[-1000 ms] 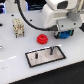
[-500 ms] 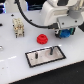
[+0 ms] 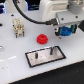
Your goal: Insert the blue gear onto the right peg, followed by the red gear
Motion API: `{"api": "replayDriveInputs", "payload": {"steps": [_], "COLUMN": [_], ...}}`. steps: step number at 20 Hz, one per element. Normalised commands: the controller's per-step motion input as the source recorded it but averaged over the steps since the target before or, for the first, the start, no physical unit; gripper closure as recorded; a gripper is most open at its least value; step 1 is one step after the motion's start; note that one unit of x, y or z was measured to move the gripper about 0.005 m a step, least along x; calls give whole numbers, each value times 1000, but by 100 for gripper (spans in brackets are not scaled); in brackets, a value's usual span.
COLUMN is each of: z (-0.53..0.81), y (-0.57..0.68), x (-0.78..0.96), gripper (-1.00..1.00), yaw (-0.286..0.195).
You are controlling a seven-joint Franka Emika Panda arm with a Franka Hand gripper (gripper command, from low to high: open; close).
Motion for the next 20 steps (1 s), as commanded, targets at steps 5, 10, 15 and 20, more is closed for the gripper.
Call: {"api": "replayDriveInputs", "payload": {"steps": [5, 10, 15, 20], "z": [393, 376, 272, 130], "y": [-306, -290, -313, -302], "x": [641, 668, 711, 691], "gripper": [100, 100, 100, 100], "yaw": [0, 0, 0, 0]}}
